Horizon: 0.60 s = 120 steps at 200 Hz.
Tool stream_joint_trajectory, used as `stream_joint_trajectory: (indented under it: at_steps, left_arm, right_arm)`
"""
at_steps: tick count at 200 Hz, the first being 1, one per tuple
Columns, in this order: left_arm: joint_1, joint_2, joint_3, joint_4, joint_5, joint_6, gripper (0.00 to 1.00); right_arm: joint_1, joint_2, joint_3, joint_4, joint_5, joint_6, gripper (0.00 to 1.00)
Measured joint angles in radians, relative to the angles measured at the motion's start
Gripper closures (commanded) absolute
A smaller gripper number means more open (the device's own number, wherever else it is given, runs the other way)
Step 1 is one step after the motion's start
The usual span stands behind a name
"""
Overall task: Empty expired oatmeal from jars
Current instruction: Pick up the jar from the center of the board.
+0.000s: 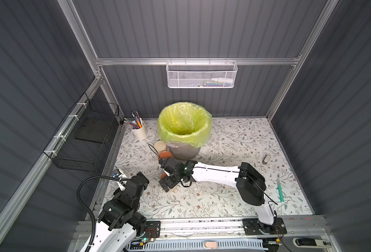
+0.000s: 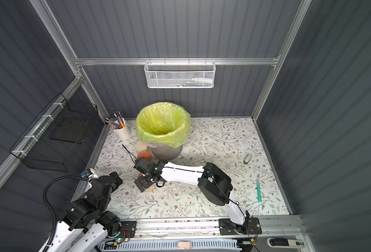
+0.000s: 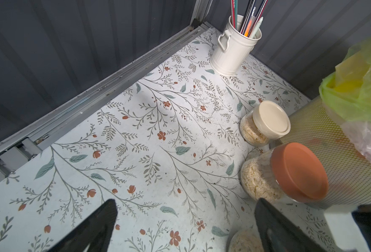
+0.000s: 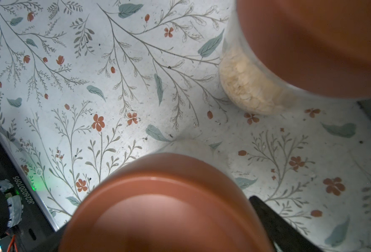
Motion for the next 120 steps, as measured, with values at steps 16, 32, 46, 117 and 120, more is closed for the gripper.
stream_joint_trajectory:
  at_steps: [16,32,46,117,120]
  left_arm:
    - [0.0,0.005,0.0,0.0,0.0,0.0,0.0]
    - [0.0,0.005,0.0,0.0,0.0,0.0,0.0]
    - [0.0,0.006,0.0,0.0,0.0,0.0,0.0]
    - [0.0,0.04,0.0,0.002,-0.015,0.003,0.0]
    - [0.0,0.042,0.0,0.003,-0.015,0.005,0.0]
  right_arm:
    - [-0.003,0.0,0.0,0.001,0.0,0.002,0.05]
    - [-0.007,0.0,0.0,0.003,0.001,0.002,0.07]
    - [-0.01,0.0,0.0,0.003,0.003,0.002,0.08]
    - [-0.017,-0.002,0.0,0.003,0.014,0.004,0.22]
    - [-0.017,-0.003,-0.003,0.003,0.015,0.004,0.23]
